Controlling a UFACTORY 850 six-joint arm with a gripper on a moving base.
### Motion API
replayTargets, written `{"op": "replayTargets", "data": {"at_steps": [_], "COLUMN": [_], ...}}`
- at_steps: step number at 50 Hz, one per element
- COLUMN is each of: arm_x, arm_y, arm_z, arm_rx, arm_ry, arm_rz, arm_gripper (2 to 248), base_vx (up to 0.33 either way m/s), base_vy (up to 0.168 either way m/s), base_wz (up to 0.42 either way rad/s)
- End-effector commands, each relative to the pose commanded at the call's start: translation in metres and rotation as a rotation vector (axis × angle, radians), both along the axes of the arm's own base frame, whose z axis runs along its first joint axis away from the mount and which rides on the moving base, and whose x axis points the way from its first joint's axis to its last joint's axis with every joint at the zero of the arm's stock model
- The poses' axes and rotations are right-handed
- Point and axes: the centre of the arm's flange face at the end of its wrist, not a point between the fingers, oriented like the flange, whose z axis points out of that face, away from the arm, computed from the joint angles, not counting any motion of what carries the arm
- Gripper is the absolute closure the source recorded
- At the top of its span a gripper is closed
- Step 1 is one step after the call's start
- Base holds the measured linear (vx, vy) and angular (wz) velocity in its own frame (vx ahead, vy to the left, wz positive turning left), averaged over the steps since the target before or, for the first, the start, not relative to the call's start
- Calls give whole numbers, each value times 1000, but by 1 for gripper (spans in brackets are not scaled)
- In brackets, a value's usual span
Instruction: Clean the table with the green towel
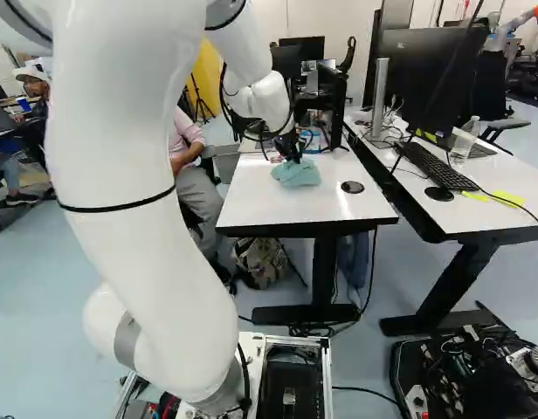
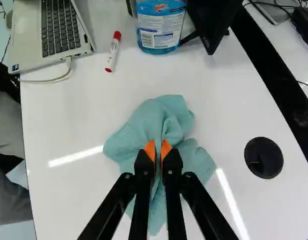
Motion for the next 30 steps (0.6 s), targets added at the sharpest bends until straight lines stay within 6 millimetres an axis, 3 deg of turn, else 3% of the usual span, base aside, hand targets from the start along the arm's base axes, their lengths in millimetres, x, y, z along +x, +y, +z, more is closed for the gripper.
{"op": "replayTargets", "data": {"at_steps": [30], "arm_x": [-58], "arm_y": [30], "arm_z": [29], "arm_rx": [10], "arm_ry": [48], "arm_rz": [32], "arm_gripper": [216], "base_vx": [0], "base_vy": [0], "base_wz": [0]}}
